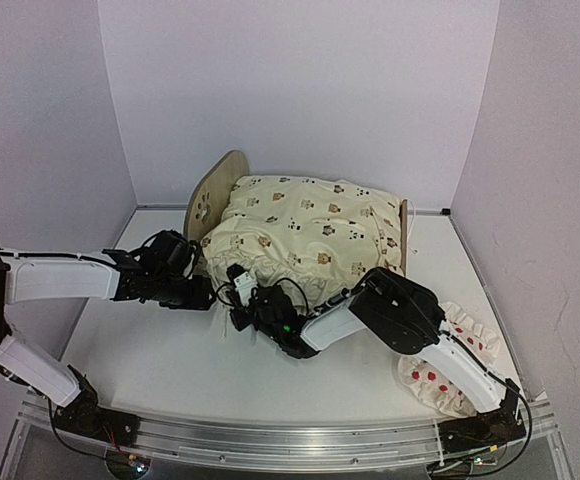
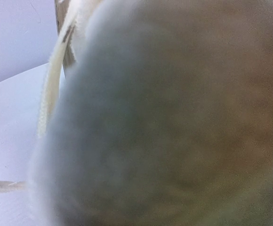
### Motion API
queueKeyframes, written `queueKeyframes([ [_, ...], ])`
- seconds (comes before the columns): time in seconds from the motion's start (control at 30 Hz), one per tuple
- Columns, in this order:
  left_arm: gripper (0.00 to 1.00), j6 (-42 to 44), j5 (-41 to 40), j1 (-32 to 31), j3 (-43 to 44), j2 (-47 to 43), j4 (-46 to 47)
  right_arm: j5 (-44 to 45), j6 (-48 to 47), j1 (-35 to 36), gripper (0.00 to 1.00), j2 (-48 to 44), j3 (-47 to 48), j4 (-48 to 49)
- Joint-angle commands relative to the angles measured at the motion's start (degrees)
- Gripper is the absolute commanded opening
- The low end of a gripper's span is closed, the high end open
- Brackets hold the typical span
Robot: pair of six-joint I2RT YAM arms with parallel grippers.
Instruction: Set up the pet bed
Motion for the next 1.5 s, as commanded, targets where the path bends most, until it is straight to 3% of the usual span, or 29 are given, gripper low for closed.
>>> queueKeyframes([
  [0.0,0.53,0.70,3.55,-1.80,-2.11,0.32,1.97,0.81,3.39,-0.14,0.00,-5.26,-1.30,1.77],
  [0.23,0.52,-0.07,3.22,-5.06,-2.49,4.96,4.69,0.83,5.49,-0.13,0.00,-6.48,-2.75,1.93],
  [0.63,0.40,-0.44,-1.08,-7.76,1.14,13.69,4.37,1.26,6.50,0.18,0.00,-6.96,-4.01,2.01],
  [0.8,0.25,-0.44,-0.83,-8.40,1.58,15.88,5.57,1.56,6.77,0.41,0.00,-7.09,-4.59,2.26],
  [0.97,0.01,-0.34,-1.26,-8.70,0.93,17.63,6.68,1.89,7.63,0.45,0.00,-8.41,-6.60,2.78],
  [1.47,0.00,-7.45,-6.17,-8.69,-7.89,9.60,3.38,1.03,3.47,0.53,0.00,-22.32,-22.12,5.82],
])
